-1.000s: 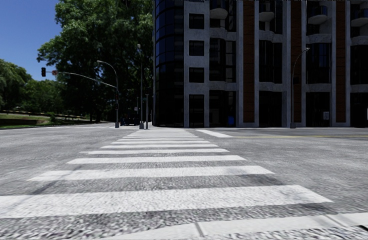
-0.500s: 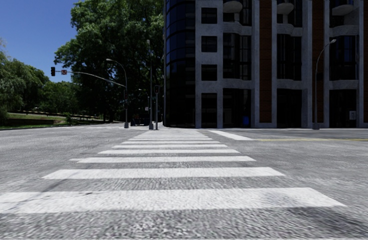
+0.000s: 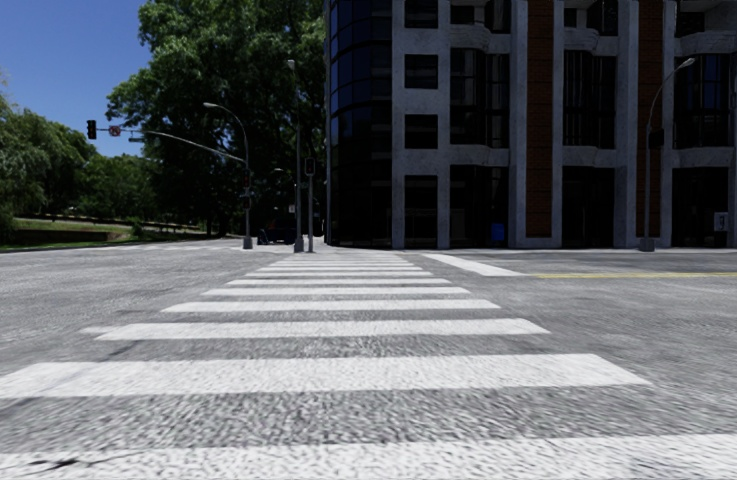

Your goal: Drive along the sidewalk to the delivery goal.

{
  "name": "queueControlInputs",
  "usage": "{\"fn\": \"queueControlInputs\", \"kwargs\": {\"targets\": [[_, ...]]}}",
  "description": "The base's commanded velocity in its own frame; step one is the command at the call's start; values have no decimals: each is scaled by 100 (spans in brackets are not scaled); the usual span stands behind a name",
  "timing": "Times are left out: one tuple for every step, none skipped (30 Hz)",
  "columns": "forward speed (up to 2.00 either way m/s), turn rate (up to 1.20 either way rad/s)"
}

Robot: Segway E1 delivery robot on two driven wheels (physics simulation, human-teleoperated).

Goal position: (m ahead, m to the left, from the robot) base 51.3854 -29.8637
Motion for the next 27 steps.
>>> {"fn": "queueControlInputs", "kwargs": {"targets": [[126,0],[127,0],[130,0],[130,0],[133,0],[134,0],[135,0],[135,0],[136,0],[136,0],[136,0],[136,0],[137,0],[139,0],[139,0],[147,0],[200,0],[200,0],[200,0],[200,0],[200,0],[200,0],[200,0],[200,0],[200,0],[200,0],[200,1]]}}
